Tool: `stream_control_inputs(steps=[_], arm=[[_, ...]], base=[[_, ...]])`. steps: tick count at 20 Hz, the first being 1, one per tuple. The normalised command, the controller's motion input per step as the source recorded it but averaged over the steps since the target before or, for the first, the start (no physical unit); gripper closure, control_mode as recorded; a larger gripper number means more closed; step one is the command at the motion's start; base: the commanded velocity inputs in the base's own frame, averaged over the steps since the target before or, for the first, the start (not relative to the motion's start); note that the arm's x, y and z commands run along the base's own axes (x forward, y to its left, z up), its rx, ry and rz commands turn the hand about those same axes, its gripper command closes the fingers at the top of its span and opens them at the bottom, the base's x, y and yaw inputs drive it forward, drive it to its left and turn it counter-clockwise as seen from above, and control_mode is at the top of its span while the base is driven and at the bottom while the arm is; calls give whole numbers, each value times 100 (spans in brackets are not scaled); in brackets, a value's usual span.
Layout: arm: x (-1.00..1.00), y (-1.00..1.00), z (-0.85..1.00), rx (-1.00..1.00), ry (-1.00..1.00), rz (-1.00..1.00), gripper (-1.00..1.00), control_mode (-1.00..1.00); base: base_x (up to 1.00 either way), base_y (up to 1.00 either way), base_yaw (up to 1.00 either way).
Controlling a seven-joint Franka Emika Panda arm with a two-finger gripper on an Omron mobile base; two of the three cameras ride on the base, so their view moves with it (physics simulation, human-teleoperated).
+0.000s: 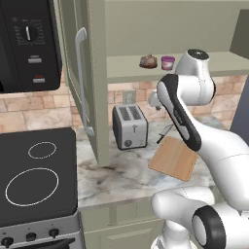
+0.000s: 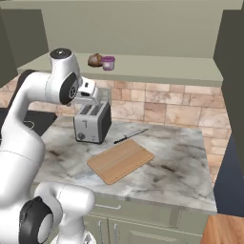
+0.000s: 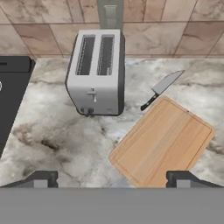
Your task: Pick the bread, place it on the cutting board, pick the jam, place it on the counter, and close the cabinet.
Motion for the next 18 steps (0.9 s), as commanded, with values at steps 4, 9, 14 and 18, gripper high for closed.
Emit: stream_control_inputs(steps=[4, 9, 14, 18], arm=[[0, 0, 9, -2, -17, 0, -100, -100], [0, -11, 11, 0, -14, 5, -100, -100], [0, -23, 24, 0, -10, 6, -100, -100], [0, -26, 27, 0, -12, 9, -100, -100]], base=[[0, 0, 0], [0, 0, 0], [0, 0, 0], [0, 0, 0]])
